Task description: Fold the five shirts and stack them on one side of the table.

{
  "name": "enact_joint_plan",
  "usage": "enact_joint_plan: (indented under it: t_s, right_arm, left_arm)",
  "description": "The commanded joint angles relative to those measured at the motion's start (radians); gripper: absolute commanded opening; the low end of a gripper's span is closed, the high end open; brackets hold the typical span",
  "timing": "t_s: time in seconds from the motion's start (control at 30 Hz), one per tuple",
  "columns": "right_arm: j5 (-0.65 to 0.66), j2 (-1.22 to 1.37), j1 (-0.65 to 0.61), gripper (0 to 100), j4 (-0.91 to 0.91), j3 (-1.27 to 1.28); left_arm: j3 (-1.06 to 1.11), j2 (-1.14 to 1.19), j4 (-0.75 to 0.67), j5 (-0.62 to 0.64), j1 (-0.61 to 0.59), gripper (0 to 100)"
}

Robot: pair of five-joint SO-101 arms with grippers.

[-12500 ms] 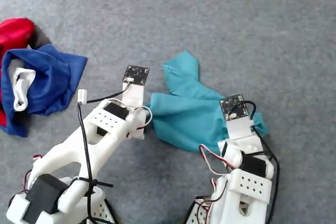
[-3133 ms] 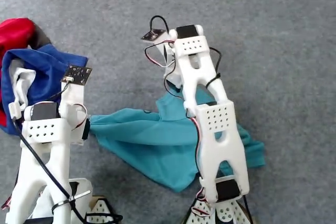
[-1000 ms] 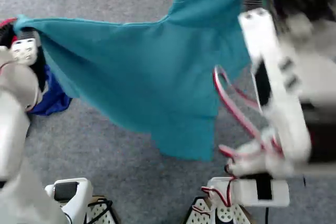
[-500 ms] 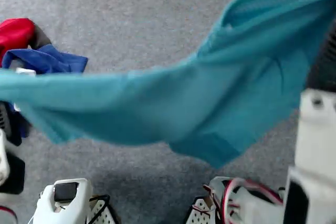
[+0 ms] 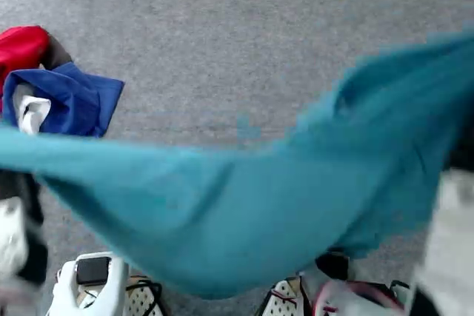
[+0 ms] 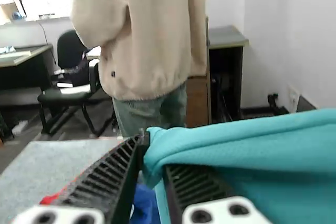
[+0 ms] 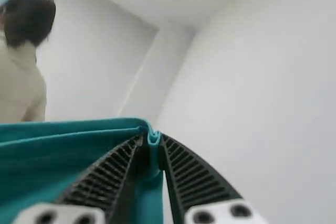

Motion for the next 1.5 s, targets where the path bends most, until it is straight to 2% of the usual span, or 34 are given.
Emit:
enact_joint_plan:
  t_s: [0.0,0.13,0.33,0.47,0.57,0.7,0.9,1.2,1.3,1.47]
  right_arm:
    - [0.008,0.005,0.012,1.5,-0.008,0.216]
    - [0.003,0.007,0.011,1.5,-0.146,0.510]
    - [0.009,0.010,-0.018,1.5,-0.605,1.033]
    - [0.023,0.073,-0.057,1.5,-0.888,1.265]
    - [0.026,0.186,-0.068,1.5,-1.016,1.297]
    - [0.021,0.380,-0.063,1.5,-1.089,1.205]
    - [0.020,0.627,-0.063,1.5,-1.020,0.984]
    - [0.012,0.792,-0.006,1.5,-0.795,0.783]
    - [-0.043,0.792,0.026,1.5,-0.743,0.765]
    - [-0.046,0.791,0.028,1.5,-0.562,0.763]
  left_arm:
    - [0.265,0.031,-0.091,0.009,0.001,3]
    - [0.633,0.071,-0.402,0.008,-0.005,3]
    - [1.007,0.153,-0.987,0.008,0.008,3]
    - [1.135,0.315,-1.347,0.008,0.030,3]
    - [1.102,0.506,-1.505,0.008,0.038,3]
    - [0.911,0.740,-1.525,0.008,0.031,3]
    - [0.659,0.864,-1.366,0.008,0.036,3]
    - [0.624,0.999,-1.327,0.005,0.016,3]
    - [0.624,1.016,-1.269,0.003,0.018,3]
    - [0.627,1.016,-1.126,0.003,0.016,3]
